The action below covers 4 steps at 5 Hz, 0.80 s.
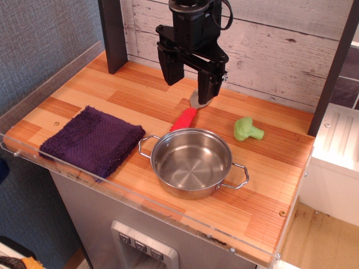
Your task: Move the pot above the purple towel.
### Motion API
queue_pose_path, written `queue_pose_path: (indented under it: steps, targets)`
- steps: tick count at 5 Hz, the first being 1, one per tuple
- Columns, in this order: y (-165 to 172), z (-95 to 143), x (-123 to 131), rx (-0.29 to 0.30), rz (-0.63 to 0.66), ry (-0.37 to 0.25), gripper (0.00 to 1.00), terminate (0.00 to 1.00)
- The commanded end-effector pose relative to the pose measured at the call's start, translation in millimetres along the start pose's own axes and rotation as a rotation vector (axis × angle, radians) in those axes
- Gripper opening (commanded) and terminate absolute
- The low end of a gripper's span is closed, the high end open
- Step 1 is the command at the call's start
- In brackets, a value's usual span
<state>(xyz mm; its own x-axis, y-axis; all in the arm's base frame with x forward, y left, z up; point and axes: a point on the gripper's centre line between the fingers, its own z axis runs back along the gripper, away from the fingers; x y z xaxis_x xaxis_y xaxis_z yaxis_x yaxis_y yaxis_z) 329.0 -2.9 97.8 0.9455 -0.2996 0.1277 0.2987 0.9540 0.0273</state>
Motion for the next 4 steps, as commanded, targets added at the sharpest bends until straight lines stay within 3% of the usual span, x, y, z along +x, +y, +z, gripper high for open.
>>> queue_pose_path:
  steps: [1,3,4]
  targets:
    - [0,0,0,0.000,0.000,0.000,1.00,0.00]
    - [-17,0,-26,-0.019,-0.085,0.005,1.00,0.00]
    - [-31,-1,-51,-0.014,-0.167,0.014,1.00,0.00]
